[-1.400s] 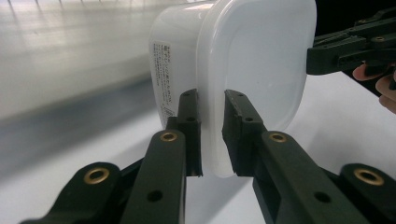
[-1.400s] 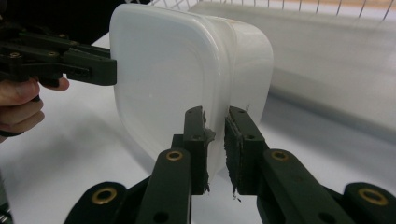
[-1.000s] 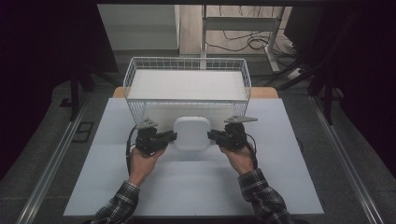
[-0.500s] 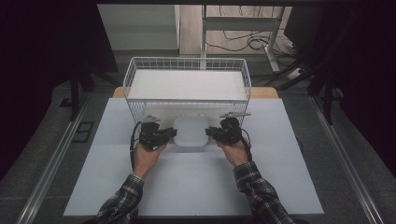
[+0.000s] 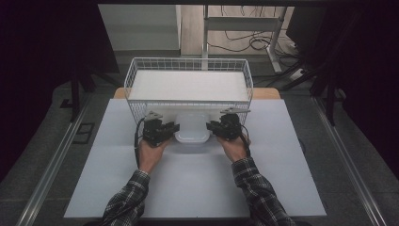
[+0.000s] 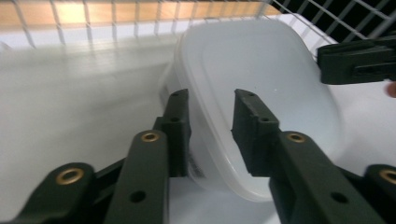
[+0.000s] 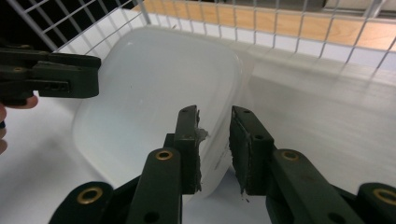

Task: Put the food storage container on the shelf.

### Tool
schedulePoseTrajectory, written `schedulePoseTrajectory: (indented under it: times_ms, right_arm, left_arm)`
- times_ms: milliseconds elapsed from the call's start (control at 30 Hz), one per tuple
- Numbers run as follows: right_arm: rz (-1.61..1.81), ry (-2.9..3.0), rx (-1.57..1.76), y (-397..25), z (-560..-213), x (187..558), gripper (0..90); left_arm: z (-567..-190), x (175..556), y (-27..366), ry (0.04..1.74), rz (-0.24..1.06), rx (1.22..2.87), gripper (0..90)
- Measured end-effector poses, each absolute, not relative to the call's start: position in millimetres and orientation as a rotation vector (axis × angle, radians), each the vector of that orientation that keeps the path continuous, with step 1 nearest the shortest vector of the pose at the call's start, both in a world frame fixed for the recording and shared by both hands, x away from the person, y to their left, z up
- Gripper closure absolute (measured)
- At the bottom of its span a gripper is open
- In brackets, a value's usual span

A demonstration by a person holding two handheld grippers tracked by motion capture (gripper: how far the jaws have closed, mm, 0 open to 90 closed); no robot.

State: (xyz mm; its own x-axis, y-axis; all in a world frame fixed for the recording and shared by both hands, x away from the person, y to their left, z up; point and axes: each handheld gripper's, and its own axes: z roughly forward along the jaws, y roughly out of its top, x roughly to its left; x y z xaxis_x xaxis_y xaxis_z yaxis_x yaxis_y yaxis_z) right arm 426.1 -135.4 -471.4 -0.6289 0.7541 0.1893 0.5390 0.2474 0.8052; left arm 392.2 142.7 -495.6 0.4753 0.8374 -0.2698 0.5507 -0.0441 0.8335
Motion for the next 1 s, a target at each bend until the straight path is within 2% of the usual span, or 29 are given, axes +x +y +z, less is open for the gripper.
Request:
schedulePoseTrajectory:
  times_ms: [167, 333, 600, 767, 1000]
  right_arm:
    - [1.289, 2.253, 1.198, -130, -467, 433, 72.4]
    - [1.3, 2.265, 1.139, -130, -463, 427, 75.3]
    - [1.329, 2.29, 1.099, -137, -460, 409, 89.0]
    - [1.371, 2.306, 1.098, -143, -458, 399, 89.2]
    - [1.386, 2.324, 1.072, -139, -456, 386, 89.4]
  left_arm:
    - [-490, 397, 140, 1.199, 0.452, 1.731, 56.8]
    - [-486, 387, 143, 1.167, 0.43, 1.717, 48.9]
    - [-486, 358, 152, 1.086, 0.372, 1.725, 28.6]
    - [-489, 336, 158, 1.044, 0.34, 1.724, 18.6]
    - [-499, 320, 164, 1.055, 0.323, 1.749, 11.6]
